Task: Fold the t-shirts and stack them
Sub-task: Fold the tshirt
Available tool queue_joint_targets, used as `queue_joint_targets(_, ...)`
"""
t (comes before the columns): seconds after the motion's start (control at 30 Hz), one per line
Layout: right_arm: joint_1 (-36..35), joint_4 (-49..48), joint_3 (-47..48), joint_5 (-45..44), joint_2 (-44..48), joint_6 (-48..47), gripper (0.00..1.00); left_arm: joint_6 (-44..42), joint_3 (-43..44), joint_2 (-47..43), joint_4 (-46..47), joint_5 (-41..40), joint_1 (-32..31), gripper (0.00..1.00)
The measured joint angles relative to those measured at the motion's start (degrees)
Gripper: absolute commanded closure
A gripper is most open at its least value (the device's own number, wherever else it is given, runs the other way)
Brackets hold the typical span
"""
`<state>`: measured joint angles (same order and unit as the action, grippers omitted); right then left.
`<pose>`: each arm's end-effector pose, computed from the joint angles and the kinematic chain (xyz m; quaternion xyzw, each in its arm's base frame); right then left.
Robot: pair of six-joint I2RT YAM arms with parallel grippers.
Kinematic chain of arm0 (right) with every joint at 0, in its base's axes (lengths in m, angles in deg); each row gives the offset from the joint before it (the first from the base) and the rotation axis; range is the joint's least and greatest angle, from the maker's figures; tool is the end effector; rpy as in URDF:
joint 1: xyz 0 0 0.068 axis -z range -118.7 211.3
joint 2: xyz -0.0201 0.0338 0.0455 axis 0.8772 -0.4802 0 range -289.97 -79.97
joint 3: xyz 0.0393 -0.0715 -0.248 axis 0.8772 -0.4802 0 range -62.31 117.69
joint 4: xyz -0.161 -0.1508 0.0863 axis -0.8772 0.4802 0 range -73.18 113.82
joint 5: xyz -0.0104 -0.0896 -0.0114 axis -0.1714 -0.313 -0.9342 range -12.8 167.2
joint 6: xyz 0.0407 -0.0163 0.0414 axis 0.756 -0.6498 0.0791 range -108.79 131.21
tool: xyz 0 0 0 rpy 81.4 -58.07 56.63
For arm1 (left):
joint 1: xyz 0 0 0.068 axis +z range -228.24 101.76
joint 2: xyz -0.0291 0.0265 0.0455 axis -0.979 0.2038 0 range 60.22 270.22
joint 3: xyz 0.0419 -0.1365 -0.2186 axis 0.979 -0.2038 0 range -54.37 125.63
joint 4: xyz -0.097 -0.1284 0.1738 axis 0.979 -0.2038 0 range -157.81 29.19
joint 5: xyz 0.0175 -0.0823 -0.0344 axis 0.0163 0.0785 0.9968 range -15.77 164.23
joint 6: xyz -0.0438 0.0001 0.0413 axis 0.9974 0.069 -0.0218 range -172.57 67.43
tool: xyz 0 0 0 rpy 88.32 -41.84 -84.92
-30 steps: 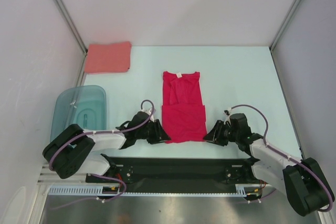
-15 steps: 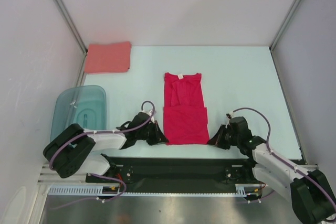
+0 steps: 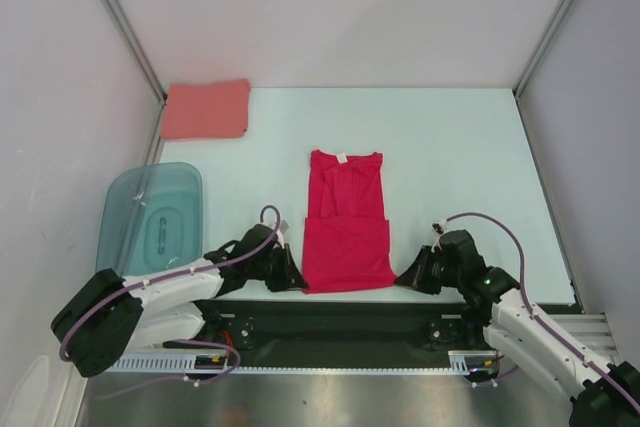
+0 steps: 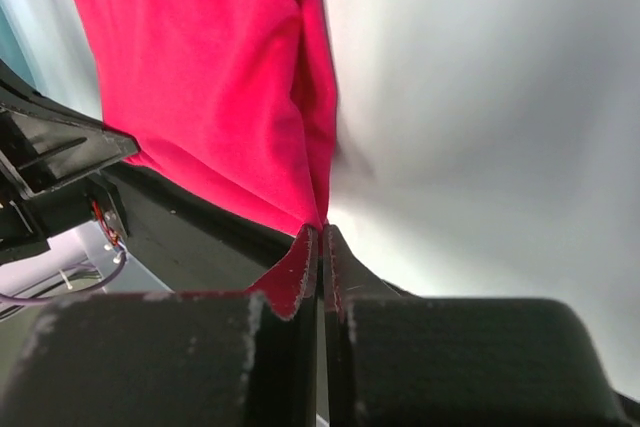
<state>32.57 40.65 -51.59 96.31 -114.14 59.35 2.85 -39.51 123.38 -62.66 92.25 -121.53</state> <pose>0.0936 0.0679 0.1375 0.0952 0.9155 0.3443 0.1852 0.1150 -0.1274 0.1256 -0.0451 0.9290 -0.3512 0.1075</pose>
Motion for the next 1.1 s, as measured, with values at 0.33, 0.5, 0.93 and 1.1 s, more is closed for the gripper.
queue_joint_targets(0.33, 5.0, 0.8, 18.1, -0.7, -17.4, -5.4, 1.00, -5.1, 20.7, 2.8, -14.5, -1.3, 6.7, 1.00)
queue_joint_targets(0.5, 11.6, -2.6, 30.7, 0.9, -32.9, -10.6, 1.00, -9.8, 35.3, 14.6, -15.7, -0.6, 14.6, 1.00)
queue_joint_targets(0.93, 18.1, -8.5, 57.9, 7.0, -64.2, -16.0, 1.00, -13.6, 59.3, 41.5, -15.9, 5.4, 25.5, 1.00)
queue_joint_targets(1.1, 18.5, -9.2, 62.3, 7.8, -70.2, -16.1, 1.00, -13.6, 64.2, 47.2, -15.8, 6.6, 27.1, 1.00)
